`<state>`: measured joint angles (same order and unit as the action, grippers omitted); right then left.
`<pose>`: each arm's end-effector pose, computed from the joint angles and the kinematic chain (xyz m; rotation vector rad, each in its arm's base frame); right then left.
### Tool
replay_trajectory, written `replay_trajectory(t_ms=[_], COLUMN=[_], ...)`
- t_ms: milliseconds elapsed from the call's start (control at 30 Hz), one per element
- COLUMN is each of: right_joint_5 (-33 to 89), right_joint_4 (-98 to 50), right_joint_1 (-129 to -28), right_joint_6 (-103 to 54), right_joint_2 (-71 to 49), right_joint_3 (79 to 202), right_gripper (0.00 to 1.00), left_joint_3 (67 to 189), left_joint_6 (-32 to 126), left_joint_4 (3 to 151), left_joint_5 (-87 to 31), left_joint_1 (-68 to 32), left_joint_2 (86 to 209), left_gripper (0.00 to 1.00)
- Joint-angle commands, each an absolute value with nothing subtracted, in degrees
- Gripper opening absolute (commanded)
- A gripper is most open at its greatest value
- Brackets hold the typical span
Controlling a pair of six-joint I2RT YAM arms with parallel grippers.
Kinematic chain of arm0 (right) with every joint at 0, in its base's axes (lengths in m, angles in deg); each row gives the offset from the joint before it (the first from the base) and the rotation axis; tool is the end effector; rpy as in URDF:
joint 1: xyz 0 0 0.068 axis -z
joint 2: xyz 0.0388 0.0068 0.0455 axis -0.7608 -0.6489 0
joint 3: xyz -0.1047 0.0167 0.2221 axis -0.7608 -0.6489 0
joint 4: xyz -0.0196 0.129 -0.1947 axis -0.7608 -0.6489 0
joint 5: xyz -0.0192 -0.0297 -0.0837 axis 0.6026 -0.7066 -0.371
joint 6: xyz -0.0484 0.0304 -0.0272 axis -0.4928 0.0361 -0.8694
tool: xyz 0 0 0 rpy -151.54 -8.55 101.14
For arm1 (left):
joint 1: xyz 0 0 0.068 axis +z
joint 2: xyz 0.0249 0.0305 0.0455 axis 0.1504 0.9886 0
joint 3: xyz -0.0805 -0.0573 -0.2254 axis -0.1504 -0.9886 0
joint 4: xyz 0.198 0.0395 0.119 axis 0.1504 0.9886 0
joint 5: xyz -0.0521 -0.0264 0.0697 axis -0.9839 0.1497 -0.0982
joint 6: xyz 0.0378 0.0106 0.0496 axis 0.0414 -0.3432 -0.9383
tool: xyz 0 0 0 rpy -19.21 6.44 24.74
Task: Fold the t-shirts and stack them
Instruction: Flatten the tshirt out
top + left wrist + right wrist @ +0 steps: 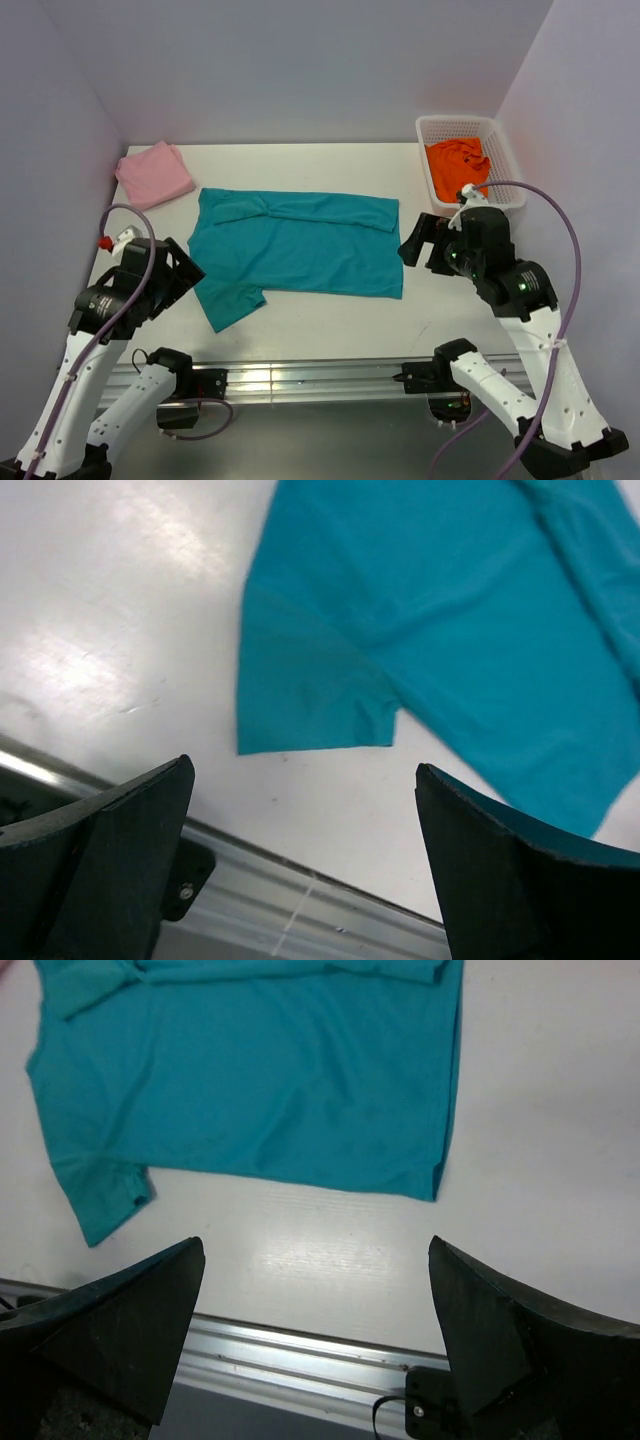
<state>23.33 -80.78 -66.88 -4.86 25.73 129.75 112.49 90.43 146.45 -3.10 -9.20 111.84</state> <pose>0.1237 0.0411 0.3358 0.1492 2.2534 0.4681 0.1022 -0.0185 0.2917 -0.8862 2.2443 -0.2396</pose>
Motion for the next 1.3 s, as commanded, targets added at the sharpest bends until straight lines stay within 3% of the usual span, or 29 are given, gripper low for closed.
replay_trajectory(t_ms=[0,67,100,133,200,267,300,367,400,467,533,633,733,1000,1267], right_joint_5=[24.79,28.75,30.32,31.47,32.54,31.14,30.52,30.43,31.65,31.92,32.19,32.01,32.01,31.92,30.87], right_joint_4=[-83.72,-81.52,-80.73,-79.42,-78.71,-79.14,-79.49,-80.11,-79.85,-79.49,-79.49,-79.14,-79.05,-79.75,-81.43], right_joint_1=[-67.29,-67.29,-67.29,-67.29,-67.38,-67.47,-67.47,-67.56,-67.56,-67.56,-67.56,-67.56,-67.56,-67.56,-67.56], right_joint_6=[-6.01,-3.83,-2.86,-2.06,-0.83,-1.17,-1.35,-1.18,-1.09,-0.3,-0.3,0.23,0.14,-0.82,-1.18], right_joint_2=[22.93,23.72,24.07,24.51,25.13,25.39,25.57,25.92,26.44,26.71,26.71,26.36,25.57,23.29,23.19], right_joint_3=[127.49,122.3,120.8,118.35,116.93,116.13,116.13,116.13,116.04,115.52,115.43,115.08,115.16,118.49,119.47], right_gripper=[1.0,1.0,1.0,0.99,0.99,0.98,0.98,0.95,0.95,0.95,0.94,0.93,0.9,0.93,0.93], left_joint_3=[113.36,108.29,106.42,105.01,106.14,107.1,108.15,111.74,112.29,111.51,108.36,97.74,94.2,91.99,86.81], left_joint_6=[93.97,97.4,98.45,99.77,100.21,101.8,102.15,102.76,103.29,104.61,105.49,107.5,111.02,114.28,118.14], left_joint_4=[154.57,157.02,157.21,157.48,157.65,157.74,157.74,157.48,156.26,155.98,153.37,147.05,146.4,137.98,133.84], left_joint_5=[1.02,0.59,-0.11,0.05,0.14,-2.3,-3.45,-7.13,-8.11,-8.82,-11.09,-17.43,-13.33,-7.25,-5.74], left_joint_1=[-9.37,-9.37,-9.37,-9.37,-9.46,-9.37,-9.46,-9.54,-9.46,-9.46,-9.54,-9.63,-11.29,-13.59,-16.13], left_joint_2=[112.32,112.5,112.33,111.63,109.96,109.34,110.21,113.46,113.9,114.08,113.56,113.38,114.52,121.64,122.52], left_gripper=[1.0,0.96,0.83,0.63,0.7,0.99,0.99,0.76,0.74,0.93,0.97,0.9,0.89,0.92,0.83])
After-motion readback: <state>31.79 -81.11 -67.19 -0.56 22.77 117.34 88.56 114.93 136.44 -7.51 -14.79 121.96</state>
